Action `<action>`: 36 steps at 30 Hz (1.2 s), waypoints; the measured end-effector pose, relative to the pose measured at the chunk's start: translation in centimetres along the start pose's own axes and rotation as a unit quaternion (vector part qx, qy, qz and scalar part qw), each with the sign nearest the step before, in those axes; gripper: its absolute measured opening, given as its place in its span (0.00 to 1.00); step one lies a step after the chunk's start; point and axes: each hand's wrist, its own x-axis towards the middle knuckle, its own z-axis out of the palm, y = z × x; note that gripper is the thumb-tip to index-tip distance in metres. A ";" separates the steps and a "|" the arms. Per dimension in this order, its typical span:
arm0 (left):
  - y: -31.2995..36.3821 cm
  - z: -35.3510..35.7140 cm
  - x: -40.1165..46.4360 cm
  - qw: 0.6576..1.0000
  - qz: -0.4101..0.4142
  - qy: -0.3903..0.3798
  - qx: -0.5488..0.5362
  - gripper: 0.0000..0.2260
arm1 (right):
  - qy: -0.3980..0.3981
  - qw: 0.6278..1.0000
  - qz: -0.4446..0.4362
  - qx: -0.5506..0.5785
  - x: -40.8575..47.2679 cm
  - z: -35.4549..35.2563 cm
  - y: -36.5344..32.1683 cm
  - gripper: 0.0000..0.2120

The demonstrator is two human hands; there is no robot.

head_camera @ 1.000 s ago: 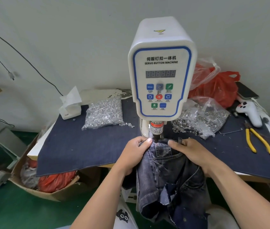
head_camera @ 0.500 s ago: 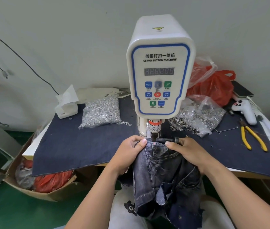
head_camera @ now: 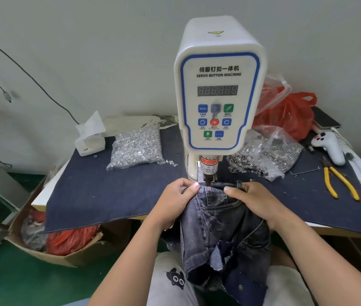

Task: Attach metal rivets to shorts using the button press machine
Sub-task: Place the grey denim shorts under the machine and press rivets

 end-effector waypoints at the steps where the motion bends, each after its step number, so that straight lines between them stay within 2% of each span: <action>1: -0.1 0.0 0.0 1.000 0.000 -0.002 -0.002 0.10 | 0.001 1.000 0.002 -0.001 0.0 0.0 0.0 0.32; 10: -0.3 -0.1 0.1 1.000 0.004 -0.013 -0.016 0.09 | 0.013 1.000 -0.013 -0.002 -0.1 0.1 0.0 0.24; 23: -0.4 -0.3 0.1 1.000 0.002 -0.014 -0.015 0.08 | 0.008 1.000 -0.019 -0.013 -0.2 0.0 0.1 0.23; 25: -0.4 -0.3 0.1 1.000 0.001 -0.013 -0.020 0.07 | 0.005 1.000 -0.019 -0.014 -0.3 0.0 0.0 0.24; 28: -0.2 -0.2 0.0 1.000 0.002 -0.017 -0.021 0.08 | 0.000 1.000 -0.022 -0.004 -0.3 -0.1 -0.1 0.31; 32: 0.0 0.0 -0.2 0.999 0.000 -0.020 -0.029 0.09 | 0.005 1.000 -0.017 -0.007 -0.6 0.0 -0.4 0.31; 36: 0.2 0.1 -0.4 0.999 -0.006 -0.016 -0.033 0.09 | -0.001 1.000 -0.013 0.006 -1.0 0.0 -0.7 0.34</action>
